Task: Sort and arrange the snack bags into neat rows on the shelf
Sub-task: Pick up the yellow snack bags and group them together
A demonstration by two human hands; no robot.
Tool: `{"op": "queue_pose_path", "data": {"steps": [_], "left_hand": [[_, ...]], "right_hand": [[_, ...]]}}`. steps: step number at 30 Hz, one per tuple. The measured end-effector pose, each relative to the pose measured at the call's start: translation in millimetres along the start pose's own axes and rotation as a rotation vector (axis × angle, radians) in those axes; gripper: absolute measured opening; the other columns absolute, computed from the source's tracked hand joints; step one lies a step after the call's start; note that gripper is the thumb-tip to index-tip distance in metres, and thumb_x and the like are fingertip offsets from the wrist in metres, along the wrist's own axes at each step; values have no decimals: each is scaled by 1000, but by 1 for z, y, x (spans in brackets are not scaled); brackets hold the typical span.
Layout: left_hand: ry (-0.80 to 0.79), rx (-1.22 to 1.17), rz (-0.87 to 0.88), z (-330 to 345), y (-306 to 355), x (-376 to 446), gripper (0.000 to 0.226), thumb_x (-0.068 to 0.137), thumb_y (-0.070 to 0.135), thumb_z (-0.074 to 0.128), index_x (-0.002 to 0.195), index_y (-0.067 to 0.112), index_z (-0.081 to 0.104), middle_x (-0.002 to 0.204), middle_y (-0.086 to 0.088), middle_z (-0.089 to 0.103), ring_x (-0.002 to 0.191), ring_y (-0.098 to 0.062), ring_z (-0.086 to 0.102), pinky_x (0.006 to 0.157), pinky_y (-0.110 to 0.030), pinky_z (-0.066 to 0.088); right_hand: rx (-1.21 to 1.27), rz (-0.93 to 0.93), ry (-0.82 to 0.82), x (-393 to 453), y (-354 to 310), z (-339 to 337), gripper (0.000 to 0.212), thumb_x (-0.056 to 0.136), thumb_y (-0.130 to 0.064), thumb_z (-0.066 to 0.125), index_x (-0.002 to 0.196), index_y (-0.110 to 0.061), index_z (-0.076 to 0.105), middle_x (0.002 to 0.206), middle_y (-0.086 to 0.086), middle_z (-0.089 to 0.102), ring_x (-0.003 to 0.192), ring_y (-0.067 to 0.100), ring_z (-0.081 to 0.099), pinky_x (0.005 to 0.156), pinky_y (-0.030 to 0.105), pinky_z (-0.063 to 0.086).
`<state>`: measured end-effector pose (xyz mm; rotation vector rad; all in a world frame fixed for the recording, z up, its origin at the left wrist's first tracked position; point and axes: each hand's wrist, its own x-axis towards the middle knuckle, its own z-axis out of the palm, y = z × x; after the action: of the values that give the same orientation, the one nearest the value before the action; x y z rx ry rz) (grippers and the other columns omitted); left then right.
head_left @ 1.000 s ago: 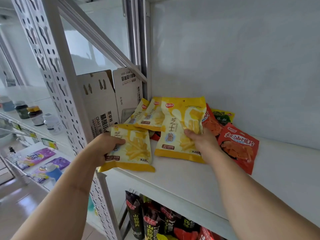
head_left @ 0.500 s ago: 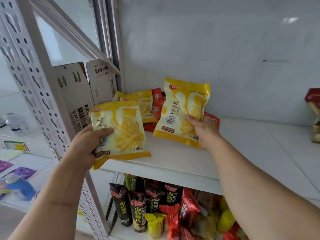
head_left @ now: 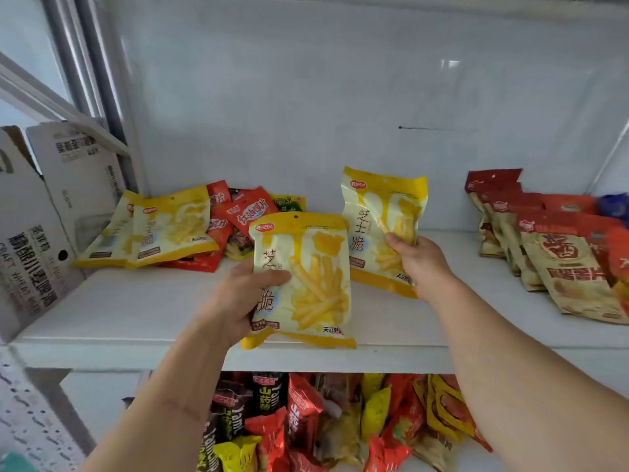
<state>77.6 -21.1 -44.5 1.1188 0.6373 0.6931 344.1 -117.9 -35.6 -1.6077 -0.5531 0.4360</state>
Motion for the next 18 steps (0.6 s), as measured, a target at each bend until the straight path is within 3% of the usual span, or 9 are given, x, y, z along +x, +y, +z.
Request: {"op": "queue_pose_path", "data": {"steps": [6,11,15,18], "left_hand": [[-70,-7,-23,90,-20,49,22,89,-5,64,109,1,68,99,-23,75,77,-36,75,61,-45,62],[-56,4,-66,157,-38,92,27,89,-1,66,115,-2,67,104,-23,75,86,-39,75,67,-47,62],[-56,-4,-69,197,-50,121,28,90,0,64,119,0,66,107,-22,74,93,-40,73,73,-49,62],[-49,-12,-74,216,-59,136,27,91,-1,62,118,4,65,109,-22,74,97,-42,72,79,-54,61]], "right_hand": [[-50,-31,77,59,15,-75,28,87,-40,73,99,-15,68,93,5,75,82,22,73,87,41,58],[-90,-10,68,115,27,-120,32,89,-40,71,106,-13,65,97,2,68,87,20,65,79,30,49],[-128,10,29,160,37,-143,34,87,-44,72,106,-17,67,100,3,70,91,23,67,82,32,51],[-145,5,-18,184,43,-152,27,88,-38,72,104,-16,67,99,2,71,81,17,67,72,28,50]]}}
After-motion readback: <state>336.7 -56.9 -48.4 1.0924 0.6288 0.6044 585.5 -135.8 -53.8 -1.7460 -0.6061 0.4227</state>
